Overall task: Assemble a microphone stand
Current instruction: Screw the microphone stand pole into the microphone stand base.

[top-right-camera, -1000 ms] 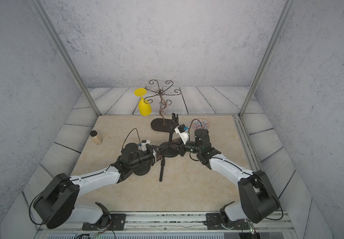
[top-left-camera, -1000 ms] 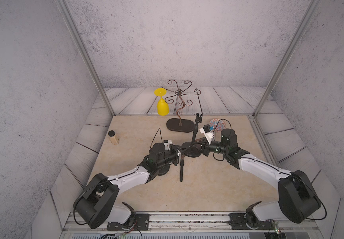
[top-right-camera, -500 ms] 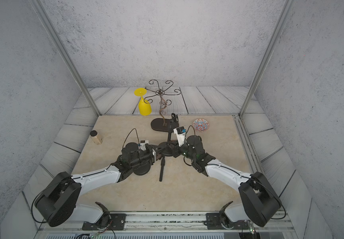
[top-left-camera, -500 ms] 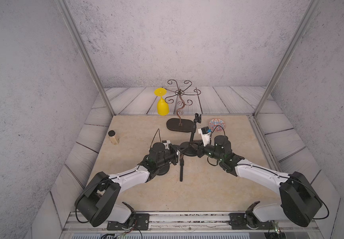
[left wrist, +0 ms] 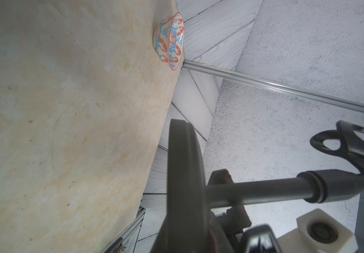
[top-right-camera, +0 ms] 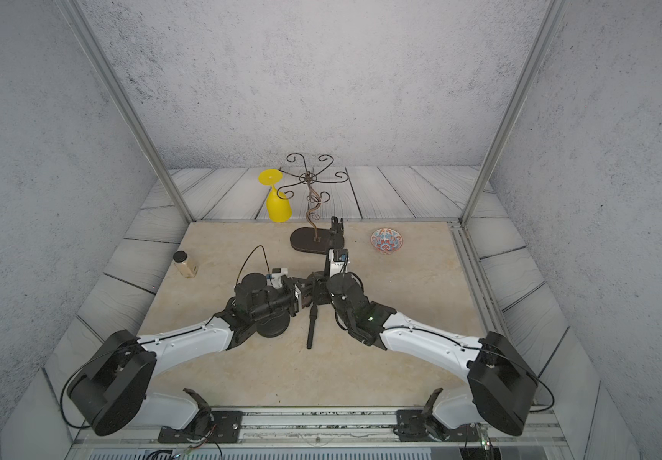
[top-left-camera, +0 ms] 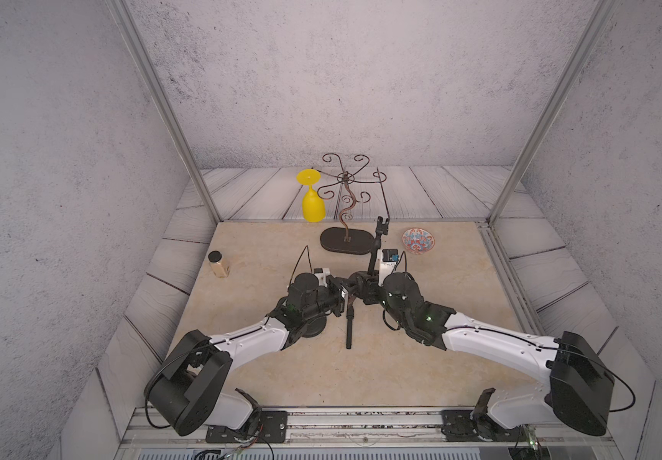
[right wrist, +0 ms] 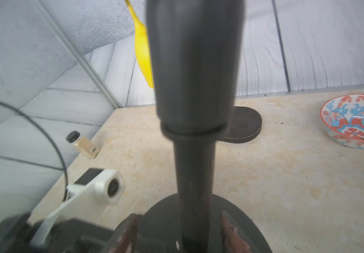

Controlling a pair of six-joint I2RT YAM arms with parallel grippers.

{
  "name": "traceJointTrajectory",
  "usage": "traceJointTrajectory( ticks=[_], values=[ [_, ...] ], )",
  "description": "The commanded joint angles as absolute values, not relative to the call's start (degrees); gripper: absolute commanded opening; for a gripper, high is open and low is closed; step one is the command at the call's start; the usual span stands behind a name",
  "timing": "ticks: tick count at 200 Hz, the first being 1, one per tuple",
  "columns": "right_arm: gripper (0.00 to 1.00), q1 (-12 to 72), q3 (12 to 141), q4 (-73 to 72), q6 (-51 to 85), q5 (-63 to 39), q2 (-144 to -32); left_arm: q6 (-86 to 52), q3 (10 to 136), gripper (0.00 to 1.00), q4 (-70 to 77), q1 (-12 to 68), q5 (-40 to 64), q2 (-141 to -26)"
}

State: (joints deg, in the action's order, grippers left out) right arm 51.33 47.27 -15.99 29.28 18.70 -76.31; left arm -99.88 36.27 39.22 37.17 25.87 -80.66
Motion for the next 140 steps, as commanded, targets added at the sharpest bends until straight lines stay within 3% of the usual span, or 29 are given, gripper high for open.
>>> traceJointTrajectory(
  ticks=[1,22,61,140],
  values=[
    [0.65,46.14,42.58,-24.91,20.92,1.1,-69.7,-98.98,37.52,0.0,45.17,37.27,27.36,-80.07],
    [0.65,38.14,40.06,-25.85,18.73,-16.81,-68.4,-99.24,37.18,0.0,45.55,37.1,27.37,-79.89],
    [0.58,30.91,37.97,-31.55,14.99,-33.77,-70.55,-99.93,36.83,0.0,46.27,37.0,27.44,-79.63],
    [0.38,28.21,47.59,-24.68,9.93,-41.28,-80.85,-100.26,37.18,0.0,45.78,36.82,27.78,-79.02]
  ],
)
